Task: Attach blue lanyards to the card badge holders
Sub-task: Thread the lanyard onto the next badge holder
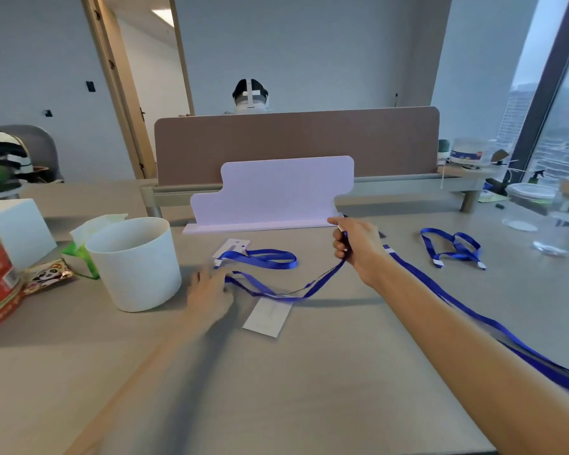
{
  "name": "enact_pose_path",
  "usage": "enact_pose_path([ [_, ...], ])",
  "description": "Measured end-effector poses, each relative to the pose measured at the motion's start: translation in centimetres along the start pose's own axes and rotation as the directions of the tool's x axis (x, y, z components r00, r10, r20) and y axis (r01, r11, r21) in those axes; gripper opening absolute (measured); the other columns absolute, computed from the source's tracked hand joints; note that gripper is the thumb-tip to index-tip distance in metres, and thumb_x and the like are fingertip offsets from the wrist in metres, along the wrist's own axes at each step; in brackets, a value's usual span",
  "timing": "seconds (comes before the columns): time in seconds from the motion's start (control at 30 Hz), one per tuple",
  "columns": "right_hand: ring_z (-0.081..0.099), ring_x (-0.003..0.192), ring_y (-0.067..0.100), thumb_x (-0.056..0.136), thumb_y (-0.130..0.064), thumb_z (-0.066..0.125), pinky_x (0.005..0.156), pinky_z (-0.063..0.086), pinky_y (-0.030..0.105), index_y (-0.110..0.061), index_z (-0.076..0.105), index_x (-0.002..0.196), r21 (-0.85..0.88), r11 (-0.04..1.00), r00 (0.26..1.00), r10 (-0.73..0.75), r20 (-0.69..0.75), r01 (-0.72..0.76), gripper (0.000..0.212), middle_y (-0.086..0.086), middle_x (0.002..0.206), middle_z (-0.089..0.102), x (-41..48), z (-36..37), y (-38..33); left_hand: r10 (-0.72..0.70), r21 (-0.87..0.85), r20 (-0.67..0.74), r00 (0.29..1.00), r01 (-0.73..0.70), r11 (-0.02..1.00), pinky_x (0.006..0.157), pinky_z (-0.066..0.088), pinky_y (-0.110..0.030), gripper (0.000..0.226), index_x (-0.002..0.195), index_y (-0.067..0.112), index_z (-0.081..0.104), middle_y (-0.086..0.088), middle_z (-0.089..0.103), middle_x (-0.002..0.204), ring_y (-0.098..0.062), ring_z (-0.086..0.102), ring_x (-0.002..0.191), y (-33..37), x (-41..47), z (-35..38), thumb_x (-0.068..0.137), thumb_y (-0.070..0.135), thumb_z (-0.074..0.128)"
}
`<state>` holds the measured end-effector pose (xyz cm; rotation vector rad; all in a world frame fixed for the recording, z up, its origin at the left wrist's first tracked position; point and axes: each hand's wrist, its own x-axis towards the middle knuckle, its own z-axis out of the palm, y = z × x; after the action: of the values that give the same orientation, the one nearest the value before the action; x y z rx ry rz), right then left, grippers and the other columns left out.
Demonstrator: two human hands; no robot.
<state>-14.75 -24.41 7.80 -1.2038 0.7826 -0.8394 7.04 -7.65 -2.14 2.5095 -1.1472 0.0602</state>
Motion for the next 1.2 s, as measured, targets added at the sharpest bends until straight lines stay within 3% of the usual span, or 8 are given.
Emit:
enact_pose_path([
  [0.17, 0.039, 0.048, 0.01, 0.095, -0.017, 0.054, 0.044, 0.032, 0.022, -0.009, 0.063, 0.099, -0.078, 0.997, 0.999, -0.012, 0.052, 0.016, 0.012, 0.002, 0.07, 0.052, -0.2, -0.4, 2.0, 0.159, -0.064, -0.022, 0.987, -0.16, 0.985, 0.075, 0.036, -0.031, 0.007, 0.086, 0.021, 0.047, 0.002, 0.059, 0.092, -0.026, 0.056, 0.098, 4.3, -0.8, 0.8, 0.087, 0.023, 0.054],
  [0.23, 0.034, 0.047, 0.007, 0.099, -0.02, 0.05, 0.041, 0.029, 0.019, -0.012, 0.063, 0.104, -0.149, 0.988, 0.995, -0.038, 0.089, 0.051, 0.016, 0.0, 0.073, 0.051, -0.1, -0.5, 3.1, 0.155, -0.077, 0.079, 0.985, -0.149, 0.986, 0.066, 0.038, -0.032, 0.029, 0.077, 0.023, 0.043, 0.006, 0.053, 0.081, -0.022, 0.056, 0.089, 5.6, -1.0, 1.0, 0.086, 0.047, 0.057],
  [0.37, 0.037, 0.04, 0.007, 0.1, -0.024, 0.047, 0.038, 0.029, 0.018, -0.01, 0.062, 0.107, -0.298, 0.95, 0.982, -0.039, 0.185, 0.093, 0.022, 0.001, 0.075, 0.058, -0.4, -0.5, 5.1, 0.202, -0.023, 0.127, 0.971, -0.201, 0.979, 0.092, 0.04, -0.032, 0.074, 0.104, 0.024, 0.054, 0.007, 0.049, 0.109, -0.016, 0.044, 0.108, 6.6, -1.1, 1.6, 0.062, 0.085, 0.045],
  [0.57, 0.062, 0.052, 0.013, 0.097, -0.018, 0.048, 0.041, 0.044, 0.022, -0.007, 0.058, 0.093, -0.498, 0.853, 0.953, 0.005, 0.304, 0.154, 0.016, 0.005, 0.076, 0.072, -0.7, 0.7, 8.9, 0.253, -0.121, 0.241, 0.937, -0.23, 0.966, 0.109, 0.026, -0.039, 0.052, 0.122, 0.045, 0.048, 0.011, 0.041, 0.137, -0.021, 0.024, 0.136, 5.4, -0.7, 1.5, 0.076, 0.069, 0.056],
  [0.7, 0.067, 0.075, 0.018, 0.092, -0.023, 0.051, 0.068, 0.054, 0.035, -0.014, 0.062, 0.084, -0.723, 0.593, 0.936, -0.227, 0.271, 0.353, 0.017, -0.002, 0.079, 0.074, 0.5, 0.6, 9.0, 0.247, -0.195, 0.358, 0.9, -0.186, 0.963, 0.105, 0.038, -0.038, 0.07, 0.118, 0.036, 0.049, 0.008, 0.05, 0.131, -0.017, 0.039, 0.128, 3.4, 0.2, -0.4, 0.055, 0.066, 0.055],
  [0.77, 0.061, 0.071, 0.025, 0.093, -0.024, 0.051, 0.066, 0.05, 0.039, -0.015, 0.061, 0.083, -0.744, 0.524, 0.906, -0.32, 0.278, 0.413, 0.017, 0.003, 0.075, 0.068, 0.1, 0.9, 9.0, 0.215, -0.223, 0.387, 0.897, -0.135, 0.965, 0.101, 0.041, -0.033, 0.066, 0.111, 0.034, 0.047, 0.008, 0.051, 0.124, -0.012, 0.044, 0.123, 2.6, 0.1, -1.2, 0.051, 0.059, 0.061],
  [1.0, 0.061, 0.06, -0.008, 0.099, -0.019, 0.05, 0.058, 0.041, 0.006, -0.014, 0.064, 0.097, -0.616, 0.59, 0.847, -0.27, 0.458, 0.521, 0.015, -0.001, 0.082, 0.071, -2.2, 3.2, 10.7, 0.269, -0.4, 0.372, 0.888, -0.108, 0.91, 0.093, 0.041, -0.021, 0.072, 0.117, 0.03, 0.035, 0.012, 0.041, 0.12, -0.002, 0.046, 0.113, 0.9, -1.0, -1.8, 0.063, 0.031, 0.082],
  [1.2, 0.047, 0.053, 0.003, 0.1, -0.024, 0.047, 0.052, 0.037, 0.016, -0.022, 0.065, 0.095, -0.556, 0.69, 0.855, -0.183, 0.486, 0.463, 0.019, -0.006, 0.075, 0.064, -0.8, 2.7, 10.5, 0.307, -0.457, 0.183, 0.934, -0.196, 0.868, 0.088, 0.039, -0.016, 0.065, 0.136, 0.032, 0.04, 0.017, 0.054, 0.118, 0.001, 0.05, 0.104, 1.3, -0.8, -2.1, 0.082, 0.022, 0.074],
])
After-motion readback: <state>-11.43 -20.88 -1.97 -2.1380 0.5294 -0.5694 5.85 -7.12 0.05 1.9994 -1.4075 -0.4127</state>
